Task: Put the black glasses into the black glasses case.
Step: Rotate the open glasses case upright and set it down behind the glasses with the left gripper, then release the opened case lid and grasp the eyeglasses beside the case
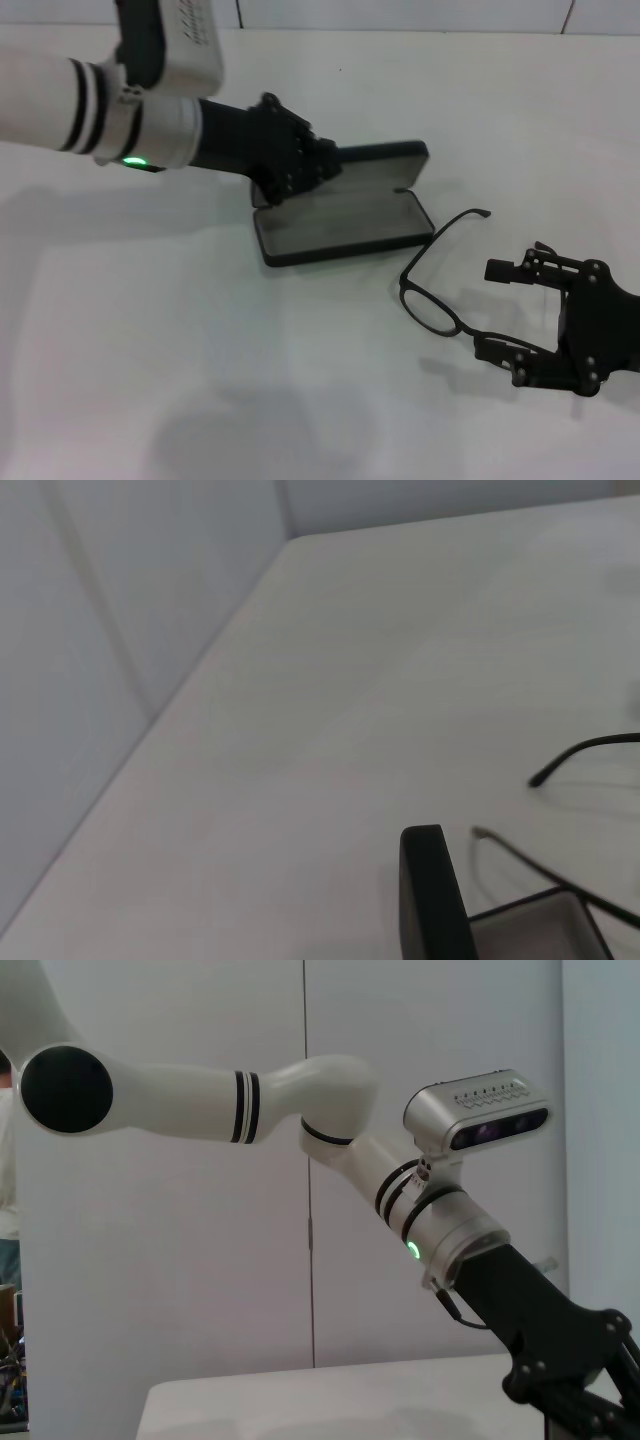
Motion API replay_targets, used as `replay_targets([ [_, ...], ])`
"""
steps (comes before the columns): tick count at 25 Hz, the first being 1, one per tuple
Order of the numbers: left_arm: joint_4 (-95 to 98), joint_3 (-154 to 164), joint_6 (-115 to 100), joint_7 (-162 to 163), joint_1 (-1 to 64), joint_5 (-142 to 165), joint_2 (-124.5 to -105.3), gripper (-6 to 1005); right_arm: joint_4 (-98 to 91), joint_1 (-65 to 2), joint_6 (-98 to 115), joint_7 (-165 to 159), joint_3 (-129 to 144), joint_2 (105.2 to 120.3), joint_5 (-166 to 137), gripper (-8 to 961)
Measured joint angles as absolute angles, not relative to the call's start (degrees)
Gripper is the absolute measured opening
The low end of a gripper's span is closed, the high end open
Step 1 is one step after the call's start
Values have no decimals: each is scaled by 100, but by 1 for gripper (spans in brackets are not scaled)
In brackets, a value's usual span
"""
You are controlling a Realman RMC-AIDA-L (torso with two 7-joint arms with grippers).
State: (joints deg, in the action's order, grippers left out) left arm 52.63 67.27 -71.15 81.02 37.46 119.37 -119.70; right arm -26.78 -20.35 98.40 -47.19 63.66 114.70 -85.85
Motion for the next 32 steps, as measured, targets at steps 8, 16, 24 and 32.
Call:
replay_targets([
  [8,5017,7021,-7111,7538,3846,11582,-11983,271,-2675,-2020,9844,-4690,6376,11469,-8587,746],
  [16,4954,7027,-7047,7311,3774,11252,-11990,301,-2671,-2005,9825,-4690,6358,11431,-8587,746],
  [24,4942,7031,-7039,7308,3771,11184,-11986,391,-2693,-2003,9817,-4692,6334,11416,-8575,746],
  [32,4885,7002,-7148,7175,3316,9720,-11968,501,-3006,-1980,9939,-5091,6197,11418,-8452,746],
])
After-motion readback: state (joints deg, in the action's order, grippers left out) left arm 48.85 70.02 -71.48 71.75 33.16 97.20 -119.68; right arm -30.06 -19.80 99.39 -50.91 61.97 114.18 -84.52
